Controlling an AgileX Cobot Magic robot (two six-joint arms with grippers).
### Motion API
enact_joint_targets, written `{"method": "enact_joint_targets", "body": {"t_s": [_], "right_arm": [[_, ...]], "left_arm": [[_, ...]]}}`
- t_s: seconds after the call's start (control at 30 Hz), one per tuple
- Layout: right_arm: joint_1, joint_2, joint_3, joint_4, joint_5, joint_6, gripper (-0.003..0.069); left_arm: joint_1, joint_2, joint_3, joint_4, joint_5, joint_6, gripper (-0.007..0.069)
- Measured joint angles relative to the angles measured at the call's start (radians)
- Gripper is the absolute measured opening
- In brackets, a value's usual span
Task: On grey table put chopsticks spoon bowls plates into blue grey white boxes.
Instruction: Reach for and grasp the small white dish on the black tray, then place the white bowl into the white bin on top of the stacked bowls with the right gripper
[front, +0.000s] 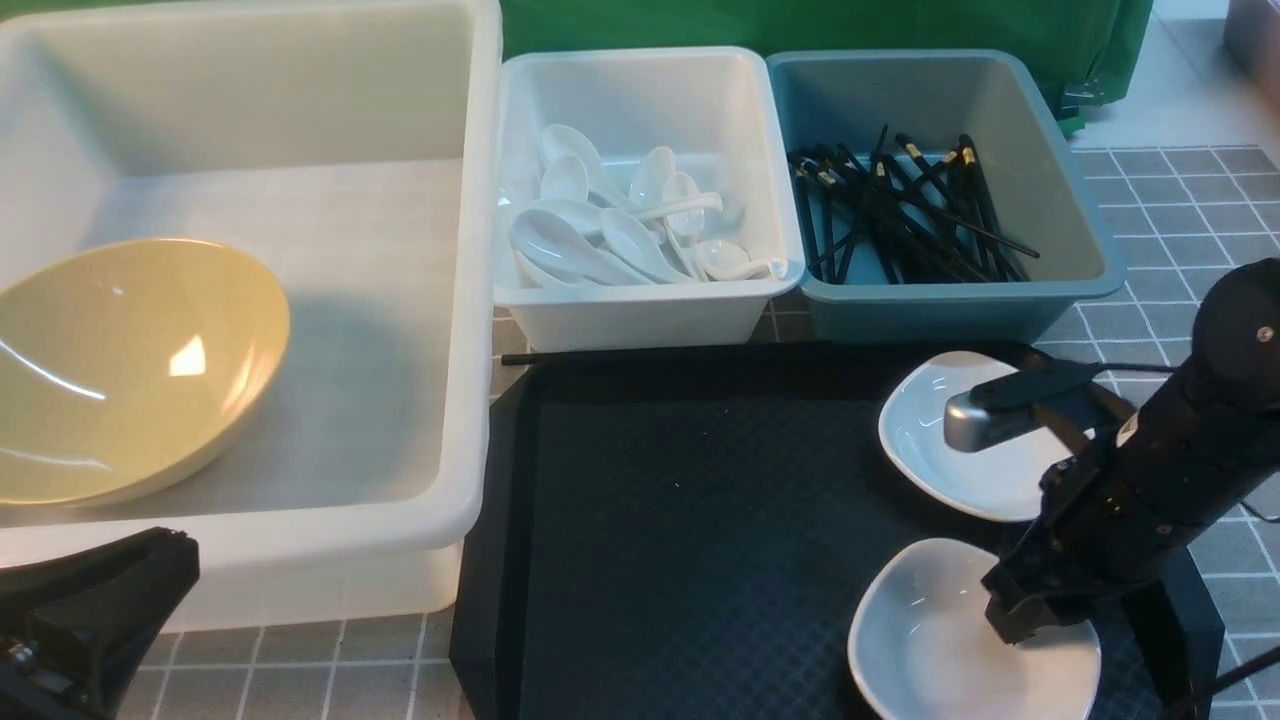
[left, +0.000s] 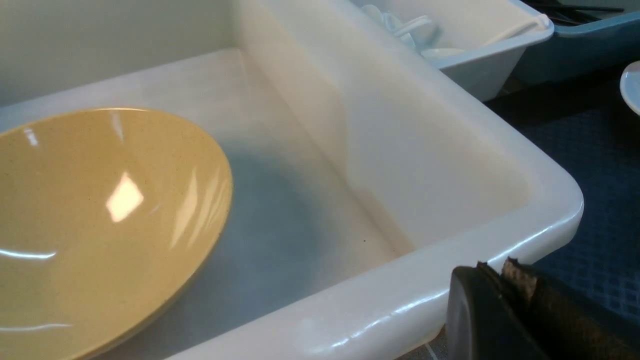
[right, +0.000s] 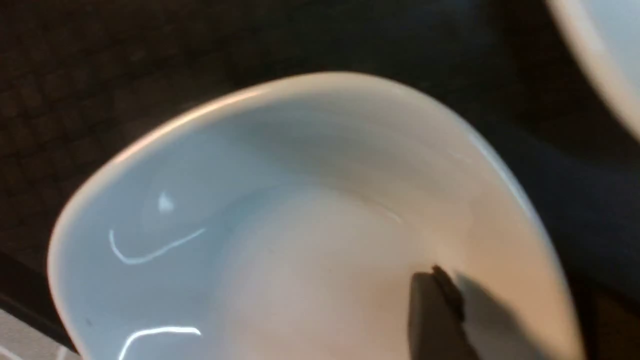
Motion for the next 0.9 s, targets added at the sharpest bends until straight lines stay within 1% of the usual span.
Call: {"method": "enact_joint_targets", "body": {"t_s": [0.03,0.07,0.1,0.27,0.3,0.33,0.37,0.4,0.5,0.53,0.57,0.7,0.73,0.77,0.83,0.87,0.9], "right_arm": [[0.000,0.002,0.000,0.005,0.000,-0.002,0.0292],[0.000,0.006,0.000,0.011,0.002,-0.010,0.0228],[0.000,0.006,-0.003,0.023,0.016,-0.017,0.0191],[0.000,-0.001,-0.050,0.037,0.080,-0.021,0.0146],[0.002,-0.009,-0.065,0.037,0.099,-0.021,0.0128],[0.006,-0.026,-0.091,0.037,0.119,-0.021,0.0094],[0.007,-0.033,-0.095,0.037,0.125,-0.021,0.0090],[0.010,-0.057,-0.124,0.031,0.139,-0.021,0.0068],[0.010,-0.119,-0.239,0.031,0.192,-0.021,0.0061],[0.010,-0.123,-0.248,0.032,0.192,-0.021,0.0061],[0.013,-0.145,-0.320,0.035,0.222,-0.022,0.0062],[0.040,-0.153,-0.471,0.041,0.240,-0.021,0.0062],[0.060,-0.149,-0.523,0.051,0.235,-0.021,0.0062],[0.121,-0.128,-0.621,0.080,0.209,-0.020,0.0062],[0.178,-0.100,-0.699,0.098,0.172,-0.019,0.0062],[0.233,-0.060,-0.766,0.110,0.135,-0.019,0.0062],[0.243,-0.053,-0.777,0.110,0.128,-0.019,0.0062]], "left_arm": [[0.000,0.000,0.000,0.000,0.000,0.000,0.0015],[0.000,0.000,0.000,0.000,-0.003,0.000,0.0015],[0.000,0.000,0.000,0.000,-0.003,0.000,0.0015],[0.000,-0.008,0.000,0.000,-0.003,0.000,0.0015],[0.000,-0.016,0.000,0.000,-0.002,0.000,0.0015],[0.000,-0.038,0.000,0.000,-0.004,0.004,0.0015],[0.000,-0.046,0.000,0.000,-0.004,0.005,0.0015],[0.000,-0.075,0.000,0.001,-0.016,0.012,0.0015],[0.000,-0.150,0.004,0.004,-0.077,0.019,0.0015],[0.000,-0.154,0.005,0.004,-0.080,0.019,0.0015],[0.000,-0.187,0.015,0.005,-0.105,0.019,0.0015],[0.000,-0.224,0.027,0.005,-0.121,0.020,0.0015],[0.000,-0.233,0.029,0.005,-0.126,0.020,0.0015],[0.000,-0.241,0.029,0.005,-0.136,0.022,0.0015],[0.000,-0.242,0.029,0.005,-0.140,0.022,0.0015],[0.000,-0.242,0.031,0.005,-0.140,0.022,0.0015],[0.000,-0.242,0.031,0.005,-0.140,0.022,0.0015]]}}
